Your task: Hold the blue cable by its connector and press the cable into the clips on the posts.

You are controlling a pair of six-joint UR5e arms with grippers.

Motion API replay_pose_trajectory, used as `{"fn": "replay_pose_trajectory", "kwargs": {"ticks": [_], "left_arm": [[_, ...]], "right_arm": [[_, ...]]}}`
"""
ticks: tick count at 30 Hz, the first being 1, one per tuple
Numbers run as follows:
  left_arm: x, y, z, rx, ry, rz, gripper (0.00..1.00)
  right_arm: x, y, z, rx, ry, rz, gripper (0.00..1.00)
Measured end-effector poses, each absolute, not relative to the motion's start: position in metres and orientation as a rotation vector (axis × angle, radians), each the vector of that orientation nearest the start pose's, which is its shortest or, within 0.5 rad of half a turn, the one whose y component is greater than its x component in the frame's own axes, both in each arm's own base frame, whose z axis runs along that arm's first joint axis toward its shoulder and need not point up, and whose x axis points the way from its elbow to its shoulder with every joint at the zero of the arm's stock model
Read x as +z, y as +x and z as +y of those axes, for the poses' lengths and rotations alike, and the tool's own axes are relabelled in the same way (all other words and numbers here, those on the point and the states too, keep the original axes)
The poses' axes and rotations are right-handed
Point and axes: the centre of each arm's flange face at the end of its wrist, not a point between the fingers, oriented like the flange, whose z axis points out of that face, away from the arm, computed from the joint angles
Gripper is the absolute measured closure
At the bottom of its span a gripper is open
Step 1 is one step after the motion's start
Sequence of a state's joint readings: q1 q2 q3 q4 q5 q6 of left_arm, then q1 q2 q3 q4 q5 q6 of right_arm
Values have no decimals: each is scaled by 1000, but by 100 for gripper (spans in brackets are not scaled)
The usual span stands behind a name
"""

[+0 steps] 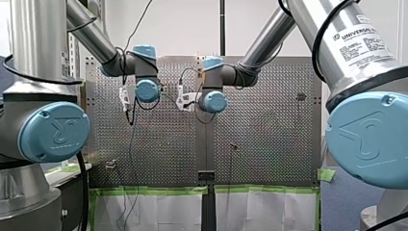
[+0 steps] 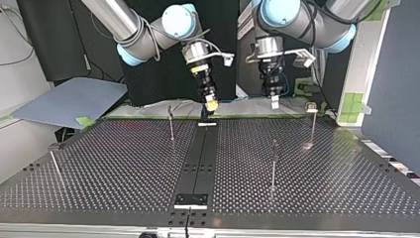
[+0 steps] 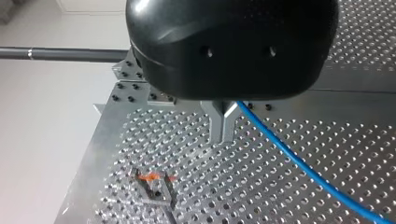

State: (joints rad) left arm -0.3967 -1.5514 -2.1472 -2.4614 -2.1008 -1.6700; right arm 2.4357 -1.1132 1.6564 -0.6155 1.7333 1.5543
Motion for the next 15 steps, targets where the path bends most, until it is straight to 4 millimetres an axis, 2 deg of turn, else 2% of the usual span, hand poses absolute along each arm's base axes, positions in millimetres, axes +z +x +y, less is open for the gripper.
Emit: {"fn": "replay_pose_trajectory", "kwargs": {"ticks": [6, 12, 15], "left_arm": [[278, 365, -230, -38, -230, 1510, 100], [287, 367, -216, -80, -258, 1525, 100], [282, 369, -211, -89, -266, 1555, 100]], "right_arm": [[264, 563, -324, 1772, 1619, -751, 100], [278, 570, -327, 1790, 1601, -744, 100], [282, 575, -326, 1797, 1603, -739, 100]]}}
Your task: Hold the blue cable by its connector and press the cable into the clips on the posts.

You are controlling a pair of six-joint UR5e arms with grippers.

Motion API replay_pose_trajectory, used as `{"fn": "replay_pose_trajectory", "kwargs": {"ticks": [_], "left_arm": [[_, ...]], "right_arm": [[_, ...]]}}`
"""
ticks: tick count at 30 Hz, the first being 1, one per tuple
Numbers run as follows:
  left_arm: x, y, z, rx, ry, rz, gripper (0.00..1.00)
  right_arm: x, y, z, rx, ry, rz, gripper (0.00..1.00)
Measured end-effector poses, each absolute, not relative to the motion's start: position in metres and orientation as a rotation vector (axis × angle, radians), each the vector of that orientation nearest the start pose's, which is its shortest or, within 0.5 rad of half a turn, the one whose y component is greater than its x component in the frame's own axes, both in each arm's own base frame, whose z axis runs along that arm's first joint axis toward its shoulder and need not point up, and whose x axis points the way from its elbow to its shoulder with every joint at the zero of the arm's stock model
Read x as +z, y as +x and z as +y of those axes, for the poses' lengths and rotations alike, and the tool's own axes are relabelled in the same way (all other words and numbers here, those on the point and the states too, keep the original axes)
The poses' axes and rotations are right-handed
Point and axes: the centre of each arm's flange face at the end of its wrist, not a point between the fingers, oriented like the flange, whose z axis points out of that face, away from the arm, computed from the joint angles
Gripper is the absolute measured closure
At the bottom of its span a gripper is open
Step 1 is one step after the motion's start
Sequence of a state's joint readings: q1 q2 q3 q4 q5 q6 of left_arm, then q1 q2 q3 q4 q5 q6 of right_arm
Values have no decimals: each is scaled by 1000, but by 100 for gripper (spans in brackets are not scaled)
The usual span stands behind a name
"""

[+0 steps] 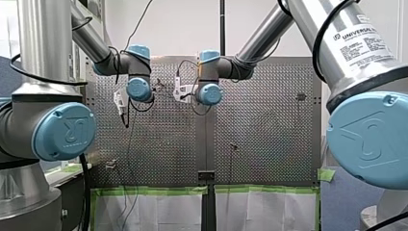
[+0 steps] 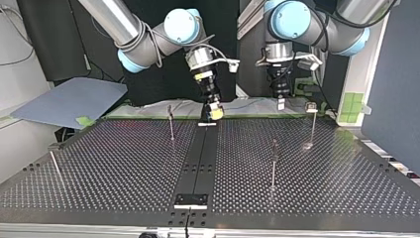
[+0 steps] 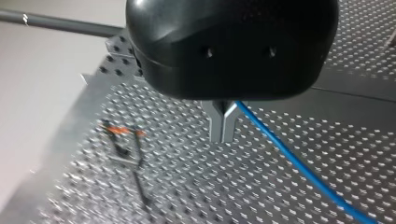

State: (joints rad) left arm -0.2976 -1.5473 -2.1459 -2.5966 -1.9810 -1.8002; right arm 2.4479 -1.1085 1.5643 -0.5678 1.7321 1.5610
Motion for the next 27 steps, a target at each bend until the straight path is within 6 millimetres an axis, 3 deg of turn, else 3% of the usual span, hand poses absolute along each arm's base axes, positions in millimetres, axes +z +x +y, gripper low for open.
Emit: {"fn": "replay_pose_trajectory", "kwargs": {"ticks": [12, 18, 22, 27], "left_arm": [[274, 379, -183, 42, -280, 1638, 100], [285, 387, -164, 102, -288, 1653, 100], [280, 391, -150, 146, -295, 1693, 100], [286, 388, -142, 176, -279, 1720, 100]], "right_arm": [[294, 591, -324, 1805, 1618, -729, 100], [294, 597, -325, 1809, 1620, -726, 100], [293, 605, -325, 1802, 1638, -720, 100], [294, 611, -323, 1804, 1644, -715, 100]]}}
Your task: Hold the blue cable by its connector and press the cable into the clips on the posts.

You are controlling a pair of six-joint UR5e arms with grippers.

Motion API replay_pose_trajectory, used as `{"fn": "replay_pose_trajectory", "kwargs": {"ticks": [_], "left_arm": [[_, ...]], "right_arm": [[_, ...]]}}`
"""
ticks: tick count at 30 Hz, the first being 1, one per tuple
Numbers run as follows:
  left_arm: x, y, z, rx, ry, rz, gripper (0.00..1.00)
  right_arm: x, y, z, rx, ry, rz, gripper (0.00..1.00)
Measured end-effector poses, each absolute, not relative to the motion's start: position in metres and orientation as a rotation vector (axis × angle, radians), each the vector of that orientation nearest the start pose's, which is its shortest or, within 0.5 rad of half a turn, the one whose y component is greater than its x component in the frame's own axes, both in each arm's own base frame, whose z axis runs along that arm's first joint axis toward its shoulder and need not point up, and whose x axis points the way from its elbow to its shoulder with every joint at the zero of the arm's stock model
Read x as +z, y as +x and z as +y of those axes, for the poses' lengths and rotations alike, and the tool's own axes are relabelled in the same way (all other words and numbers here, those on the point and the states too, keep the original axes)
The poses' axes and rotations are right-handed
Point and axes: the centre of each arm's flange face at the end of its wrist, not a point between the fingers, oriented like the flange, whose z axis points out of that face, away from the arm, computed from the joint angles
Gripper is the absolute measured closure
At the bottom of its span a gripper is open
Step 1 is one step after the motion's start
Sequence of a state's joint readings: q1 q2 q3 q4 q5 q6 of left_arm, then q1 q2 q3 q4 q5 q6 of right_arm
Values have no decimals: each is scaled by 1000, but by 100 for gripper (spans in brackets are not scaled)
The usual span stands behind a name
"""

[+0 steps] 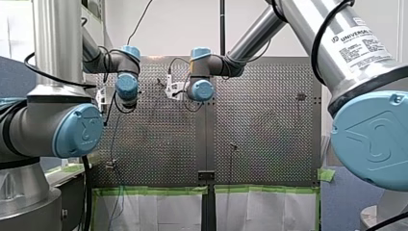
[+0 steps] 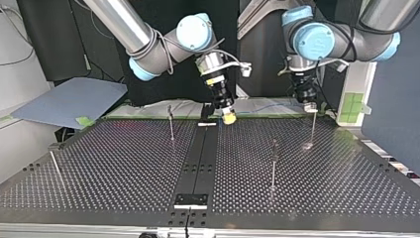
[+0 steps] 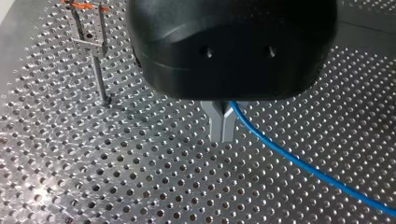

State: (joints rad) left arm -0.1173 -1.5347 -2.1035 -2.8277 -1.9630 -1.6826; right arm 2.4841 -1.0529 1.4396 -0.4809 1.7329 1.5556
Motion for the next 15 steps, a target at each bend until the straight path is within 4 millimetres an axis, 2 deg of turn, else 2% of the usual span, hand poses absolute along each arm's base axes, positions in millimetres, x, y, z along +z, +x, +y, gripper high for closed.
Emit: {"fn": "replay_pose_trajectory", "kwargs": {"ticks": [2, 6, 12, 15], "left_arm": [[289, 385, -142, 179, -270, 1730, 100], [284, 384, -146, 169, -232, 1774, 100], [296, 383, -149, 148, -195, 1745, 100], [296, 386, -150, 138, -192, 1742, 100]], "right_arm": [[296, 612, -324, 1808, 1641, -714, 100], [298, 613, -324, 1812, 1640, -715, 100], [300, 613, -327, 1810, 1639, -719, 100], [303, 614, -328, 1809, 1639, -720, 100]]}}
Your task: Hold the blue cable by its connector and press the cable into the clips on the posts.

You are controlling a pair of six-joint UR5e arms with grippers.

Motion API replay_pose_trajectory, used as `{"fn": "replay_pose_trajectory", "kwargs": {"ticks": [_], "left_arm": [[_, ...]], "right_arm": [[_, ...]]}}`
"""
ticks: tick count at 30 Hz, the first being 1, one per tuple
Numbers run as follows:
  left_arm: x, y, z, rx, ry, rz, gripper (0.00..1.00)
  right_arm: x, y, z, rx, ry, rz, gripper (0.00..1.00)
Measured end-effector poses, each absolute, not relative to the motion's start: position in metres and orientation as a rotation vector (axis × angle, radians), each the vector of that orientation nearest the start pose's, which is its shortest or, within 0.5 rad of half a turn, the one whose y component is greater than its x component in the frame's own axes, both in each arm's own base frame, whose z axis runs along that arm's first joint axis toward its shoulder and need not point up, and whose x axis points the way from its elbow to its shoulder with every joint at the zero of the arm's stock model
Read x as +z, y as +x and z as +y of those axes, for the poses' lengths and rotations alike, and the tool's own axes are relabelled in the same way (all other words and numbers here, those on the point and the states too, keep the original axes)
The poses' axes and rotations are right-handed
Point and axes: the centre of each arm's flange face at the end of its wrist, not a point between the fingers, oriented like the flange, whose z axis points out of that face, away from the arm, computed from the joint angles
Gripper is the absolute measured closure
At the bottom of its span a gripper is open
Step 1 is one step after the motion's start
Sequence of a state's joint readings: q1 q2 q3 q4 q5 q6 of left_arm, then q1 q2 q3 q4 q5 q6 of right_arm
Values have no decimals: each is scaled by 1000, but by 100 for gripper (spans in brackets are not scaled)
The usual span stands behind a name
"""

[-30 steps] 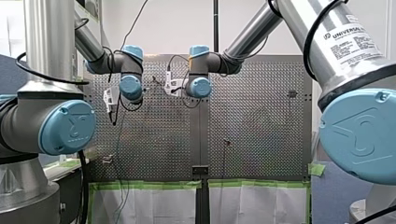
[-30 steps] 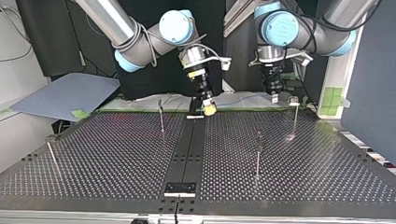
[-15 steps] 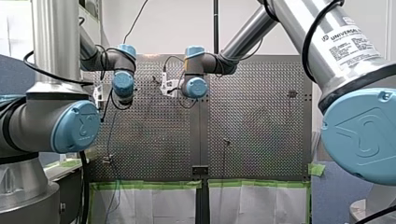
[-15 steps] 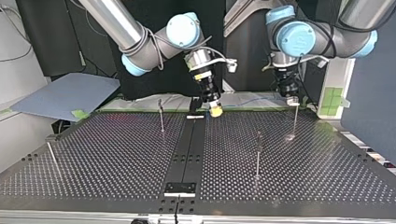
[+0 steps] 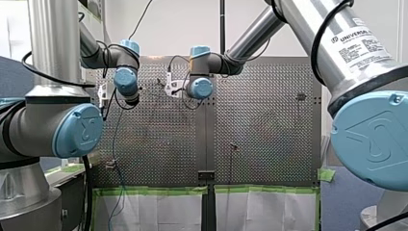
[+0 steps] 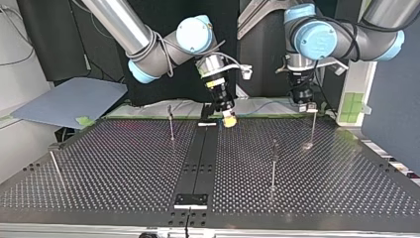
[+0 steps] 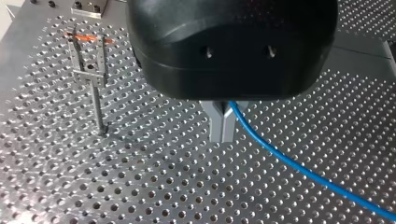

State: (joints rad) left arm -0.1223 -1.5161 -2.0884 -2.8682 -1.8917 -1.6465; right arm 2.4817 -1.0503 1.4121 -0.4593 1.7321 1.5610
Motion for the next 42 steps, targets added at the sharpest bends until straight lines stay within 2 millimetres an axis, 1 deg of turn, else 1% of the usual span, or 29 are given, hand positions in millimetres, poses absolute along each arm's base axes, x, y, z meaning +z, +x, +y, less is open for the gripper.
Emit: {"fn": "replay_pose_trajectory", "kwargs": {"ticks": [3, 8, 12, 19, 24, 29, 31, 35, 40, 42], "left_arm": [[299, 389, -150, 128, -192, 1733, 100], [313, 390, -148, 106, -200, 1696, 100], [314, 395, -148, 81, -204, 1694, 100], [332, 395, -145, 52, -219, 1644, 100], [326, 400, -147, 30, -213, 1654, 100], [334, 401, -145, 25, -228, 1614, 100], [334, 402, -147, 10, -232, 1608, 100], [329, 404, -152, -7, -220, 1621, 100], [340, 405, -149, 0, -224, 1576, 100], [340, 405, -150, -4, -224, 1575, 100]], "right_arm": [[305, 614, -329, 1808, 1640, -721, 100], [308, 615, -330, 1810, 1636, -721, 100], [312, 616, -330, 1813, 1634, -720, 100], [317, 618, -332, 1819, 1630, -717, 100], [324, 620, -334, 1818, 1629, -717, 100], [326, 621, -337, 1821, 1624, -716, 100], [327, 624, -336, 1827, 1625, -711, 100], [326, 627, -335, 1832, 1633, -705, 100], [315, 632, -336, 1822, 1650, -707, 100], [310, 634, -337, 1816, 1659, -706, 100]]}}
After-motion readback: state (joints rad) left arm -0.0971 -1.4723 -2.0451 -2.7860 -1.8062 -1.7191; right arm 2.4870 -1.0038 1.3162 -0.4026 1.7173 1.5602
